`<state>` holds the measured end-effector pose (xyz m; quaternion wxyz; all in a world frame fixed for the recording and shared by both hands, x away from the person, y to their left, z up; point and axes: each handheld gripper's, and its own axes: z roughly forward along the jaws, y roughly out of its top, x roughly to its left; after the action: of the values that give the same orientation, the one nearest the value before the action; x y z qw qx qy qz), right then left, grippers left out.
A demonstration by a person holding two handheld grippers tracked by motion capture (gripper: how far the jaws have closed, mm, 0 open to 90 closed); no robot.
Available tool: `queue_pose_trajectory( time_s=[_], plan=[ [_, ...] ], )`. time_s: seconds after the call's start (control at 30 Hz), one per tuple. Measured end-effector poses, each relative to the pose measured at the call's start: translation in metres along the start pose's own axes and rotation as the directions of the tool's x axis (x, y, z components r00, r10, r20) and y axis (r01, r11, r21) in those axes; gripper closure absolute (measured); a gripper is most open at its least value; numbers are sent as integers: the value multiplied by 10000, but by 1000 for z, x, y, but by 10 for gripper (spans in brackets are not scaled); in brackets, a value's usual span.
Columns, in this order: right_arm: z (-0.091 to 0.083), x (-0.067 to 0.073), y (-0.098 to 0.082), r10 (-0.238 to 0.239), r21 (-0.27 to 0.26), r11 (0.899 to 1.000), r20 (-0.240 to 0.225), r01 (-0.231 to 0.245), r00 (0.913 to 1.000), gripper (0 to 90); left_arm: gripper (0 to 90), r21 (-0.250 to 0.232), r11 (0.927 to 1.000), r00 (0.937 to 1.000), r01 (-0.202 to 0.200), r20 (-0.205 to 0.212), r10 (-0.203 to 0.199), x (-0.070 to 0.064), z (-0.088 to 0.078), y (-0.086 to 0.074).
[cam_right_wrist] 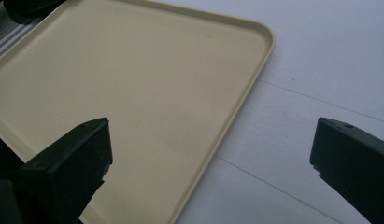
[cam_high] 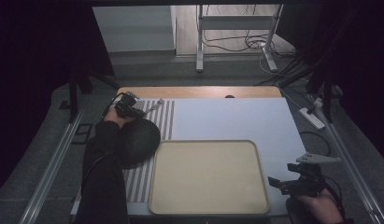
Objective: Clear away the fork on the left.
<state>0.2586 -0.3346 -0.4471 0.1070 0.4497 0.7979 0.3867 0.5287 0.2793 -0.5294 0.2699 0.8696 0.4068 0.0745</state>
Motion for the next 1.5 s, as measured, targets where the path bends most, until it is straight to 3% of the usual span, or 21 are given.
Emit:
queue_pose_trajectory(
  time_s=[0.13,0.27,0.37,0.4,0.5,0.6,0.7,0.73,0.77,0.83,0.87,1.07,1.23,1.5],
  plan=[
    [0,0,0,33,11,10000,-13,-33,10000,0,782,-162,9996,9997,-251,-45,251,0,0,-2],
    [0,0,0,42,12,10000,-18,-42,10000,0,782,44,9965,9935,-834,-773,835,-3,-2,0],
    [0,0,0,55,16,10000,-15,-55,10000,0,782,271,9917,9811,-1256,-1449,1282,-5,-6,3],
    [0,-1,0,61,18,10000,-11,-61,10000,0,782,439,9888,9724,-1428,-1799,1484,-6,-7,4],
    [0,-1,0,62,2,10000,-5,-62,10000,0,781,506,9851,9556,-1643,-2396,1717,-7,-15,4],
    [0,-1,0,63,3,10000,-6,-63,10000,0,781,566,9829,9441,-1752,-2734,1840,-9,-26,3],
    [0,-1,0,63,1,10000,-7,-63,10000,0,781,496,9835,9407,-1738,-2871,1807,-10,-39,1],
    [0,-1,0,64,2,10000,-10,-64,10000,0,781,361,9862,9463,-1615,-2781,1651,-11,-44,-1],
    [0,0,0,62,5,10000,-7,-62,10000,0,781,361,9862,9463,-1615,-2781,1651,-11,-44,-1],
    [0,0,0,48,20,10000,-8,-48,10000,0,781,-7,9934,9661,-1149,-2328,1115,-14,-54,-6],
    [0,0,0,40,2,10000,2,-40,10000,0,780,-84,9948,9712,-1016,-2177,974,-16,-56,-9],
    [0,1,0,-7,18,10000,43,7,10000,0,780,-310,9986,9846,-425,-1712,366,-28,-60,-24],
    [0,0,0,6,38,10000,44,-6,10000,0,780,-769,9969,9893,169,-1432,-278,-36,-66,-39],
    [0,3,1,-152,-10,9999,279,153,9995,0,780,-799,9939,9896,764,-1160,-854,-53,-71,-54]
  ],
)
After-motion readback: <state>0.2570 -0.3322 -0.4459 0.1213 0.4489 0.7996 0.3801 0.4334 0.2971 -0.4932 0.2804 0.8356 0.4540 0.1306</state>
